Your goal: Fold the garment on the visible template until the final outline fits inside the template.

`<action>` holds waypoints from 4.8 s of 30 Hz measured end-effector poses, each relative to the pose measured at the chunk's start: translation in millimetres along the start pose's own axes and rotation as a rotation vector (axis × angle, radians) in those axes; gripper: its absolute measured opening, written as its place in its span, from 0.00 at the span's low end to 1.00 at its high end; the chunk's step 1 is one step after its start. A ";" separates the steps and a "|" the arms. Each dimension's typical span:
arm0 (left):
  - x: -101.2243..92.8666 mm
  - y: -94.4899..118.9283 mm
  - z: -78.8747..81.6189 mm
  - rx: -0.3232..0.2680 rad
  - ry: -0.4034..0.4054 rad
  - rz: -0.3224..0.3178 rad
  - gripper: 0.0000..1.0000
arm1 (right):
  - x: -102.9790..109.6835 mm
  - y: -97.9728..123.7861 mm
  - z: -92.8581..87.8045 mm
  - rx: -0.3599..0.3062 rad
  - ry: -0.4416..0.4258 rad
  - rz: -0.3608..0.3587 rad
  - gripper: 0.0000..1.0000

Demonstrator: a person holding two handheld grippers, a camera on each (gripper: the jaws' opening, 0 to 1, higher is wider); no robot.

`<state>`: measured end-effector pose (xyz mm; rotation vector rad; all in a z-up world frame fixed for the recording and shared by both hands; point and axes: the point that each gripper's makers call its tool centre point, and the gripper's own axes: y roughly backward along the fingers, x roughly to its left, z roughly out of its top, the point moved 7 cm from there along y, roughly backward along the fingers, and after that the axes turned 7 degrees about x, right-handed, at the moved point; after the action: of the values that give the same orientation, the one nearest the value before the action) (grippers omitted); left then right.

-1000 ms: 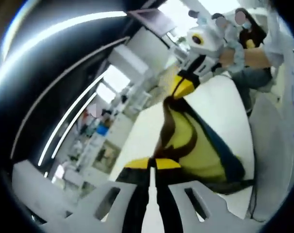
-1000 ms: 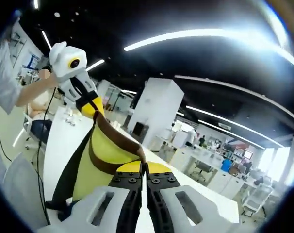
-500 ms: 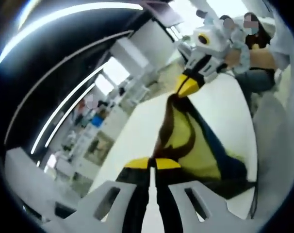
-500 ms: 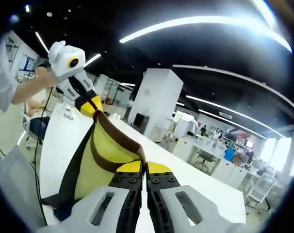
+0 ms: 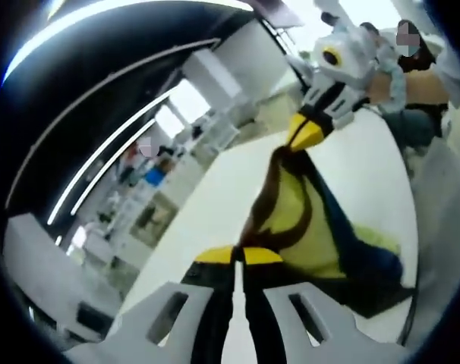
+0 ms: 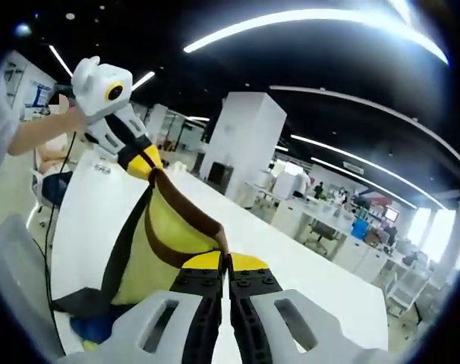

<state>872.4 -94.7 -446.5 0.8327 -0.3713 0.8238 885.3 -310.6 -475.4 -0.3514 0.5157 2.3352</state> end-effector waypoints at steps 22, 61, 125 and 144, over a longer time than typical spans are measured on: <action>-9.8 -73.8 -44.3 0.027 0.145 0.015 0.00 | -5.4 -61.0 -59.4 0.108 -0.085 -0.035 0.02; -19.6 -143.8 -105.6 0.182 0.251 -0.040 0.13 | 1.7 -113.7 -111.4 0.227 0.000 -0.099 0.08; -79.8 -58.4 -63.6 -0.025 0.346 -0.238 0.83 | 35.5 -44.3 -101.3 0.201 -0.259 0.029 0.91; -92.0 -37.5 -63.2 -0.019 0.300 -0.306 0.91 | 66.4 -11.9 -91.9 0.223 -0.201 0.110 1.00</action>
<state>841.1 -106.3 -559.4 0.7125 0.0147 0.6450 855.9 -305.7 -585.5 0.0173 0.7021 2.3549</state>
